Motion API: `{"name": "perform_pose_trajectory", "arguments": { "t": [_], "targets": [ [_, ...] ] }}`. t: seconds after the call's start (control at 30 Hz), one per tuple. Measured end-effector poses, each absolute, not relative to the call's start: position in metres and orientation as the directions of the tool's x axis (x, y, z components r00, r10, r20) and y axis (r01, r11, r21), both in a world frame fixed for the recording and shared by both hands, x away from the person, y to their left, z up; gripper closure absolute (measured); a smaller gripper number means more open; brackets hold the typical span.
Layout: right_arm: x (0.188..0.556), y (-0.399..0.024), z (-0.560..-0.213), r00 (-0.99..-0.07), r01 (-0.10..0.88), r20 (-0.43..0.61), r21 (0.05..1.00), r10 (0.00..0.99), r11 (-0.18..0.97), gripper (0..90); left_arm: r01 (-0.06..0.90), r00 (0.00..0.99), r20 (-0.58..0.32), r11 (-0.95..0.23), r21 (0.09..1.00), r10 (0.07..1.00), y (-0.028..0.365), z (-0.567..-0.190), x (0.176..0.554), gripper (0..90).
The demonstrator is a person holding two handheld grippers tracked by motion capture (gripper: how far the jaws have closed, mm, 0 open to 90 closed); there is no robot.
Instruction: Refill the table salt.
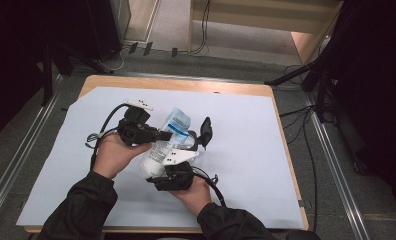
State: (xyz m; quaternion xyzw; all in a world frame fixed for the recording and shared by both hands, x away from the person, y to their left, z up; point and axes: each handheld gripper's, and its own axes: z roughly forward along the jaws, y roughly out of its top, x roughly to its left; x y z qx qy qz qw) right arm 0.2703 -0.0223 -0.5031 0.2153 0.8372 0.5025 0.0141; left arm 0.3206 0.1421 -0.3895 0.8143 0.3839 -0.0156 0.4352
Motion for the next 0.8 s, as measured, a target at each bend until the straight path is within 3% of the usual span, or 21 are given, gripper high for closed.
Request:
{"name": "perform_pose_trajectory", "arguments": {
  "t": [0.8],
  "targets": [
    [0.280,-0.026,-0.502,-0.885,0.431,0.304,0.823,0.353,0.370,49.1,0.689,0.674,-0.386,-0.348,0.635,0.630,0.131,-0.393,0.340,88.6]
  ]
}}
